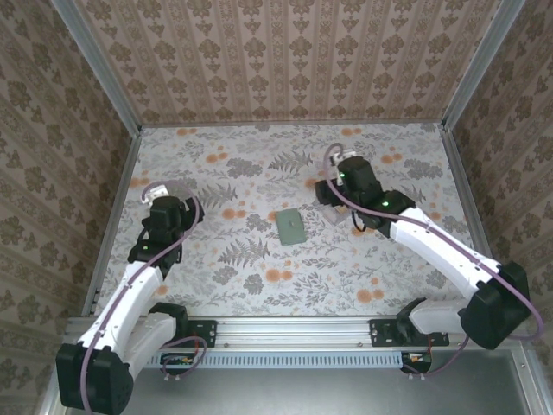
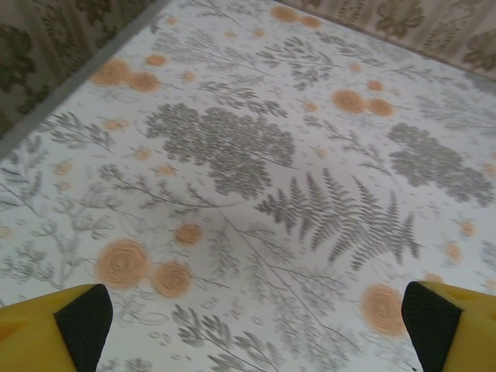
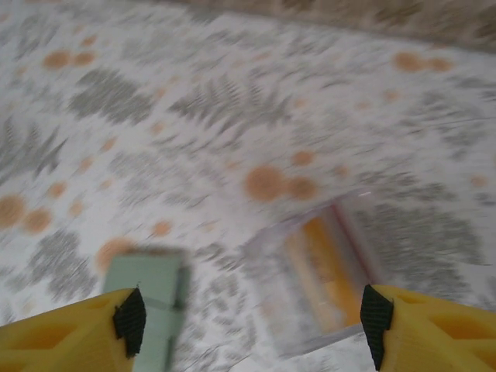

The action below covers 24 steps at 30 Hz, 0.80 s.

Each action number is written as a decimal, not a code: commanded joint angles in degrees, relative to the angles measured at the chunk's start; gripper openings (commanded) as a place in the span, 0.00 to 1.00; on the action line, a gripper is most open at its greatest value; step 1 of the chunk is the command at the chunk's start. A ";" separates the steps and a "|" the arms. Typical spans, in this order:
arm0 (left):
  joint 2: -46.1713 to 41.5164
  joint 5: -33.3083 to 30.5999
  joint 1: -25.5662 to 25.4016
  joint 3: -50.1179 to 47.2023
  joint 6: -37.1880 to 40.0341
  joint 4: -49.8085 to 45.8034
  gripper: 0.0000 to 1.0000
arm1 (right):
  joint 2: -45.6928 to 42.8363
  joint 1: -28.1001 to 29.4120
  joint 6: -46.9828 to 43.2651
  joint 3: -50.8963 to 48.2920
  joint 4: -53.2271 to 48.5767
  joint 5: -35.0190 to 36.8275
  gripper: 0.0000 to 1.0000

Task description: Put the credit cards into the card holder

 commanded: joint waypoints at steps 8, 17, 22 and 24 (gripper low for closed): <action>6.14 -5.06 2.37 -6.52 20.28 21.99 1.00 | -4.45 -12.03 -4.05 -23.63 34.90 20.21 0.99; 18.01 4.74 10.39 -12.53 24.05 44.38 1.00 | -0.97 -22.29 -8.28 -35.04 54.02 11.15 1.00; 25.96 11.40 12.75 -10.27 25.22 50.59 1.00 | 3.72 -22.73 -11.43 -37.00 61.34 5.55 1.00; 29.04 15.14 13.10 -10.23 26.80 55.13 1.00 | 6.29 -22.86 -11.75 -37.81 64.68 4.33 1.00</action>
